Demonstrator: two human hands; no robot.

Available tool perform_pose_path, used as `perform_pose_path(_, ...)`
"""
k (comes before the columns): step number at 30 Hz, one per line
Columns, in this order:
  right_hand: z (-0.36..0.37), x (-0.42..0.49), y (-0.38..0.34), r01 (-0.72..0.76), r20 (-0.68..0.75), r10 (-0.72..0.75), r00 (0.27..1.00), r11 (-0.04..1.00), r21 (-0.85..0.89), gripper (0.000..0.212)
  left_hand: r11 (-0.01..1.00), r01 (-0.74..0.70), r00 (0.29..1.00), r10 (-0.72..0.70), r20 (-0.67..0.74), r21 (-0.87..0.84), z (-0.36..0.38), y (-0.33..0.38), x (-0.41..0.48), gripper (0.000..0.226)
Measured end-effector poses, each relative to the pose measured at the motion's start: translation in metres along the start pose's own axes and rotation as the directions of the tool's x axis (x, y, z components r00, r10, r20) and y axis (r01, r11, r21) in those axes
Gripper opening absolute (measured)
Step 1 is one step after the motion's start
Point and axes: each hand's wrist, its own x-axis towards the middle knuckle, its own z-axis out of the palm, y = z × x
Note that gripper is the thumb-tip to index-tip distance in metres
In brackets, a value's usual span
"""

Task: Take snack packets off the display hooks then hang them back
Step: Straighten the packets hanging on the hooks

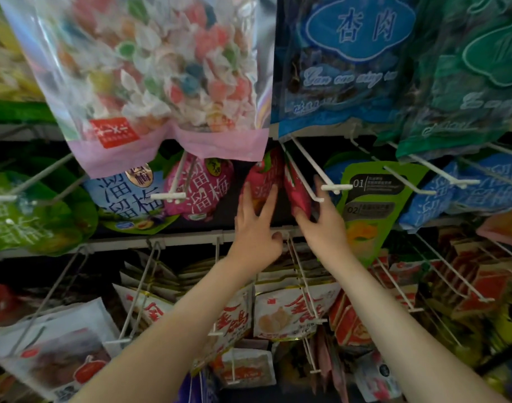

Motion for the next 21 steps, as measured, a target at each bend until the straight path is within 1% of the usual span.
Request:
perform_pose_path(1, 0.001, 0.0, 0.0, 0.019, -0.024, -0.02, 1.0, 0.999, -0.041, 0.07, 0.999, 0.029, 1.0, -0.029, 0.008, 0.019, -0.003, -0.004, 0.004, 0.089)
perform_pose_path(3, 0.003, -0.002, -0.001, 0.054, -0.048, -0.06, 0.997, 0.992, -0.117, 0.07, 0.997, 0.059, 0.998, -0.057, -0.029, 0.047, -0.008, -0.008, 0.009, 0.087)
perform_pose_path(5, 0.008, -0.007, 0.001, 0.099, -0.003, -0.101, 0.995, 0.979, -0.178, 0.069, 0.997, 0.069, 0.995, -0.067, -0.071, 0.016, -0.011, -0.012, 0.007, 0.083)
perform_pose_path(7, 0.014, -0.016, 0.005, 0.154, 0.079, -0.139, 0.987, 0.954, -0.256, 0.071, 0.998, 0.045, 0.996, -0.048, -0.068, -0.048, -0.008, -0.014, -0.003, 0.078)
perform_pose_path(9, 0.018, -0.028, 0.006, 0.169, 0.139, -0.131, 0.982, 0.933, -0.317, 0.072, 0.997, 0.009, 0.997, -0.015, -0.074, -0.08, -0.003, -0.016, -0.018, 0.075)
perform_pose_path(11, 0.016, -0.04, 0.005, 0.166, 0.135, -0.129, 0.982, 0.935, -0.312, 0.067, 0.995, 0.013, 0.993, -0.024, -0.116, -0.098, 0.0, -0.015, -0.034, 0.072)
perform_pose_path(13, 0.006, -0.051, 0.005, 0.174, 0.053, -0.166, 0.985, 0.939, -0.296, 0.059, 0.994, 0.032, 0.983, -0.05, -0.179, -0.103, 0.004, -0.008, -0.05, 0.07)
perform_pose_path(15, -0.014, -0.057, 0.006, 0.152, -0.112, -0.188, 0.976, 0.95, -0.274, 0.048, 0.996, 0.012, 0.967, -0.033, -0.251, -0.085, 0.01, 0.004, -0.062, 0.069)
perform_pose_path(17, -0.041, -0.055, 0.011, 0.099, -0.3, -0.162, 0.94, 0.972, -0.215, 0.039, 0.995, -0.069, 0.941, 0.044, -0.335, -0.065, 0.02, 0.02, -0.065, 0.063)
perform_pose_path(19, -0.068, -0.044, 0.018, 0.009, -0.423, -0.056, 0.905, 0.994, -0.112, 0.039, 0.987, -0.15, 0.925, 0.12, -0.361, -0.056, 0.03, 0.04, -0.057, 0.053)
perform_pose_path(20, -0.08, -0.035, 0.021, -0.044, -0.442, 0.018, 0.897, 0.998, -0.047, 0.044, 0.983, -0.164, 0.929, 0.127, -0.347, -0.079, 0.035, 0.052, -0.05, 0.05)
perform_pose_path(21, -0.092, -0.026, 0.022, -0.09, -0.426, 0.089, 0.9, 0.996, 0.017, 0.052, 0.98, -0.153, 0.944, 0.106, -0.312, -0.13, 0.04, 0.063, -0.042, 0.05)
